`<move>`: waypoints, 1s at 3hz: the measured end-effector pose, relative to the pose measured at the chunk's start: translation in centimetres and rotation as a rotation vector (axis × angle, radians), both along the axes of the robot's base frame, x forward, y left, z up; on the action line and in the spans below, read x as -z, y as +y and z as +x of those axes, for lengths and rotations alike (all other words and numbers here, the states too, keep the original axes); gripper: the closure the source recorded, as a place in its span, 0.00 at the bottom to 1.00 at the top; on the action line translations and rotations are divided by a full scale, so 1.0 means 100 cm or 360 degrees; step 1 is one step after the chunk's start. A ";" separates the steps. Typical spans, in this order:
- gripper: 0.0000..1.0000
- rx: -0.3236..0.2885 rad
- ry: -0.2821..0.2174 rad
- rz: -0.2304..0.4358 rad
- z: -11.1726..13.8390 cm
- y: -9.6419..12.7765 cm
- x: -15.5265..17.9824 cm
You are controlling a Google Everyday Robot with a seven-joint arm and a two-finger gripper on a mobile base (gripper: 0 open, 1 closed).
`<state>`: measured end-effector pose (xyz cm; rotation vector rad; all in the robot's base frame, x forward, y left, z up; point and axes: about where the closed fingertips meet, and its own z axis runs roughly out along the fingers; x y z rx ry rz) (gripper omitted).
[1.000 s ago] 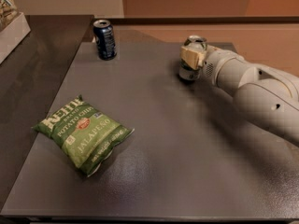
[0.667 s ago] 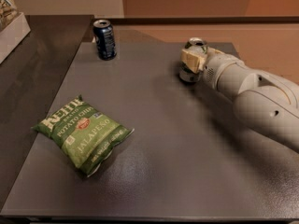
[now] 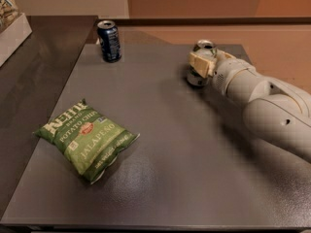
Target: Place 7up can upright
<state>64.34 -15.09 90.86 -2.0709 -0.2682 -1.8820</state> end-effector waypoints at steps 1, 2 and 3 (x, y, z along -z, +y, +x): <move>0.13 -0.0004 -0.0003 -0.0001 0.000 0.002 -0.001; 0.00 -0.0007 -0.0006 -0.0002 0.000 0.003 -0.003; 0.00 -0.0007 -0.0006 -0.0002 0.000 0.004 -0.003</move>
Offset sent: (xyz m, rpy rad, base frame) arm 0.0000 0.0016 0.0013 -0.0006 -0.0019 0.0021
